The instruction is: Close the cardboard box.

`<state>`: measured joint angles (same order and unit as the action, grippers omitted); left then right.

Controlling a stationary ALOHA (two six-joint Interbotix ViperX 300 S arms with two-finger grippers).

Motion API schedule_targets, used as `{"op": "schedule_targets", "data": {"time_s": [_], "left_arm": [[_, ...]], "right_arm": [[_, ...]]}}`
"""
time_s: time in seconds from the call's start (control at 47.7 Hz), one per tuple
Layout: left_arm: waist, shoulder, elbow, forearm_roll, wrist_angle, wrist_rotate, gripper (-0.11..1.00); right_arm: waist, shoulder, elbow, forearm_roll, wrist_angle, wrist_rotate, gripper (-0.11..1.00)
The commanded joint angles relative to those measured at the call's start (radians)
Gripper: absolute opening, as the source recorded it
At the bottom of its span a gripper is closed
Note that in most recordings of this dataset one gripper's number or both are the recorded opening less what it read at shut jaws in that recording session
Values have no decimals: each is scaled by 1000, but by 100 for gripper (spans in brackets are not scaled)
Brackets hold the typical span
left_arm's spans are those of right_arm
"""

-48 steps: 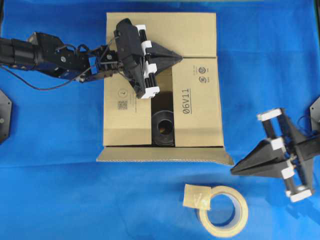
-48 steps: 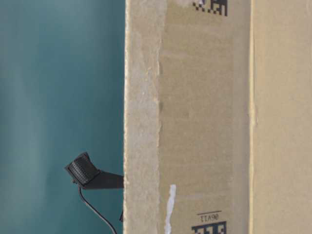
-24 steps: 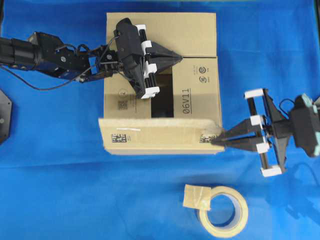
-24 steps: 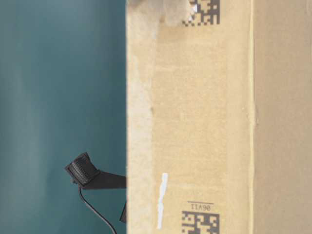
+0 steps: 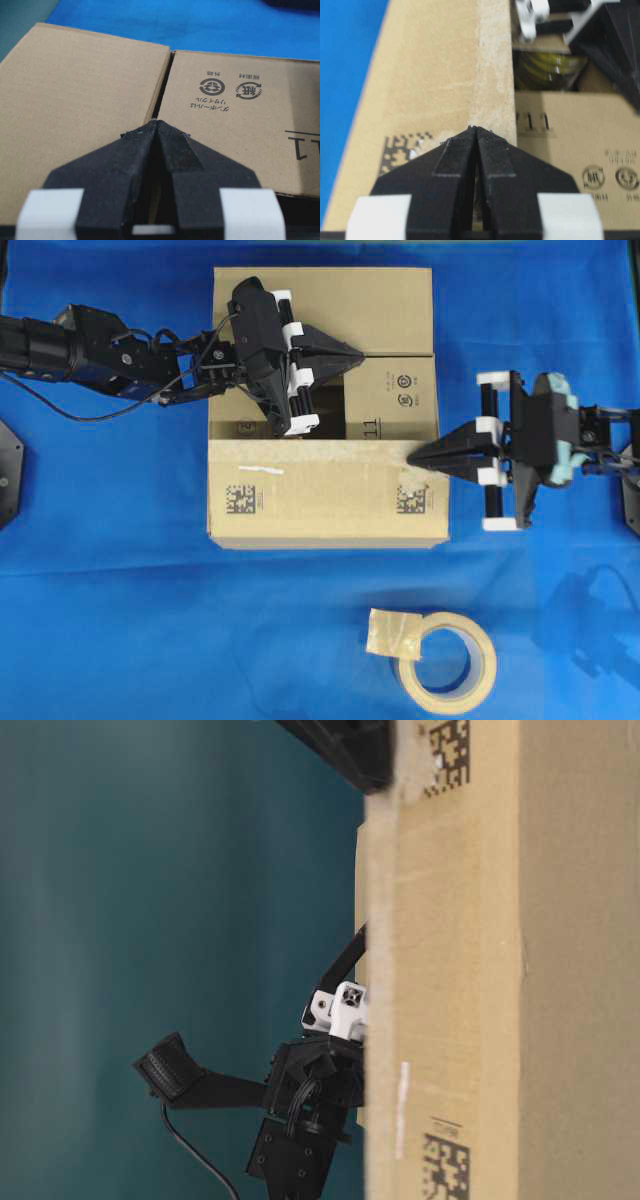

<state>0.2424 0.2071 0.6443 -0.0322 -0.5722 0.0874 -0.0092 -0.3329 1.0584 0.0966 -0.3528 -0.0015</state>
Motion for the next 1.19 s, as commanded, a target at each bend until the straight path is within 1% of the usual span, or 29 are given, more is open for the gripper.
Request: {"op": "schedule_targets", "data": {"time_s": [0.0, 0.273, 0.503, 0.629, 0.755, 0.922, 1.09, 1.174], "left_arm": [[3, -8, -3, -2, 2, -3, 0], [0, -8, -5, -2, 2, -3, 0], [-6, -12, -6, -2, 2, -6, 0], [-6, -43, -8, -3, 18, -15, 0], [-6, -121, -25, -5, 104, -14, 0], [6, -212, -74, -5, 238, -5, 0], [52, -261, -141, -5, 357, 14, 0], [86, -261, -186, -5, 425, 41, 0]], "right_arm": [[-17, 20, -17, 12, -3, 2, 0], [-25, 80, -14, 41, -3, 2, 0], [-25, 81, -15, 43, -3, 2, 0], [-25, 81, -15, 43, -3, 2, 0], [-25, 81, -15, 43, -3, 2, 0], [-25, 81, -15, 44, -6, 2, 0], [-25, 81, -17, 44, -8, 2, 0], [-25, 81, -17, 43, -8, 2, 0]]}}
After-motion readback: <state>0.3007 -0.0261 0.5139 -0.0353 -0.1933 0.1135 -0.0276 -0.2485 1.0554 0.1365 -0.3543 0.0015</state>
